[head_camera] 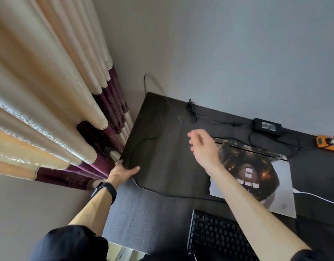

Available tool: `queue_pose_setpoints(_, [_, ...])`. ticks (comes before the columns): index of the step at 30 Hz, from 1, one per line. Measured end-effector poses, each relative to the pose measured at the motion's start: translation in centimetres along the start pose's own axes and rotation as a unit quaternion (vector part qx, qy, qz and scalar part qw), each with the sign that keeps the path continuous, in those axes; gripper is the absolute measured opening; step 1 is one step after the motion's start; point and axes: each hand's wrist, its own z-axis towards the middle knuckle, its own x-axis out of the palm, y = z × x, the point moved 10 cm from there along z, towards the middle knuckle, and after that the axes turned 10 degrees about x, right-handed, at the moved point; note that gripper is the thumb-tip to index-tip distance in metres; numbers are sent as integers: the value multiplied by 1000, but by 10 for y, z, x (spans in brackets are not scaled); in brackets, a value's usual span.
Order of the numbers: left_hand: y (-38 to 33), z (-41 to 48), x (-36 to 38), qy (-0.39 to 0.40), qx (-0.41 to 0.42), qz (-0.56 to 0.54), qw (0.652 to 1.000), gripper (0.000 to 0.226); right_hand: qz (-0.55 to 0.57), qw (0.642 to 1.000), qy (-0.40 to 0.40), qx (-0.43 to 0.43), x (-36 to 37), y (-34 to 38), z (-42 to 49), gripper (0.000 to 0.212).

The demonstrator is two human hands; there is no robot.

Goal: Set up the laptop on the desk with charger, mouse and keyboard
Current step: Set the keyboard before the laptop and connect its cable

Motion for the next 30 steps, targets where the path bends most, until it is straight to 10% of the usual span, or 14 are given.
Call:
queue_pose_setpoints(2, [7, -3, 2, -5, 5, -5, 1000, 116, -103, 994, 12, 42, 1, -43, 2, 18])
queue_pose_setpoints(7, [-67, -40, -13, -142, 185, 60, 970, 58, -225, 970, 38, 89, 5, -92, -1, 18])
queue_pose_setpoints(13, [-186, -105, 61, -64, 514, 324, 792, 48, -192, 974, 107, 63, 24, -100, -27, 11])
queue_pose_setpoints(17, [-165, -91, 103, 72, 443, 354, 821, 33, -141, 985, 81, 52, 10, -93, -40, 7])
queue_pose_setpoints(30, [-138, -117, 140, 40, 484, 255, 836, 20, -29, 996, 49, 63, -21, -110, -78, 18])
